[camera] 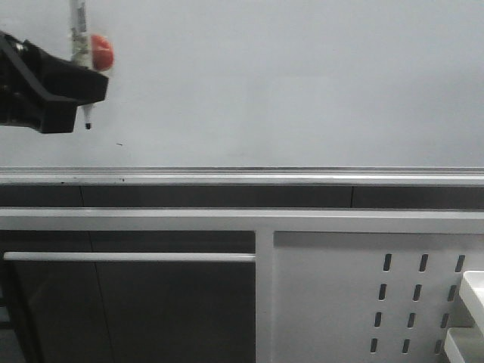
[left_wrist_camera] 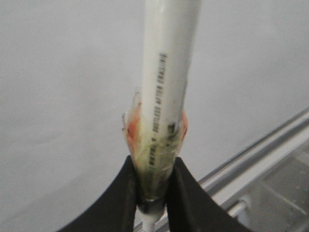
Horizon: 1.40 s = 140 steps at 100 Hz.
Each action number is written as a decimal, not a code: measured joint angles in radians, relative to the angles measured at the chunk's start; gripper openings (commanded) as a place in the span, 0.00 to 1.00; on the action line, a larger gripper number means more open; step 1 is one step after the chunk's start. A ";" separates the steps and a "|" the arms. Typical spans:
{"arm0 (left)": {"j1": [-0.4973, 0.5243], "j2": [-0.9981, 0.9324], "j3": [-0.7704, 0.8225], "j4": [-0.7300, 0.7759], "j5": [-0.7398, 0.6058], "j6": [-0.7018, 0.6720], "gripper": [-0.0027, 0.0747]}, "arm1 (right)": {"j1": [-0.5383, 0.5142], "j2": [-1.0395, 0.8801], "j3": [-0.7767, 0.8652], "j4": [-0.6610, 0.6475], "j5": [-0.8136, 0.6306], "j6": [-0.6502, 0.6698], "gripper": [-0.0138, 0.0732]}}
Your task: Write number 1 on whiteboard
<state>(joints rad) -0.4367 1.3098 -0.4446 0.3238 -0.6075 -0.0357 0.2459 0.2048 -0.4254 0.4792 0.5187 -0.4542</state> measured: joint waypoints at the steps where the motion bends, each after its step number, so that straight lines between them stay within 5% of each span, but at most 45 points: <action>1: -0.004 -0.006 0.000 0.027 0.006 0.000 0.01 | 0.000 0.003 -0.004 0.016 0.008 -0.013 0.51; 20: -0.178 -0.159 -0.014 0.261 0.130 0.004 0.01 | 0.000 0.120 -0.117 0.350 0.178 -0.431 0.51; 46: -0.413 -0.227 -0.109 0.304 0.450 0.003 0.01 | 0.014 0.393 -0.275 0.575 0.292 -0.742 0.51; 74: -0.527 -0.227 -0.202 0.302 0.646 0.003 0.01 | 0.172 0.554 -0.335 0.592 0.285 -0.801 0.52; 93: -0.531 -0.227 -0.219 0.300 0.672 0.003 0.01 | 0.284 0.603 -0.349 0.588 0.175 -0.805 0.62; 140: -0.531 -0.227 -0.222 0.323 0.705 0.003 0.01 | 0.507 0.756 -0.376 0.625 -0.076 -0.809 0.62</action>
<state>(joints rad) -0.9676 1.0825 -0.6662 0.6473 0.0974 -0.0324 0.7532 0.9610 -0.8011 1.1041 0.4428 -1.2631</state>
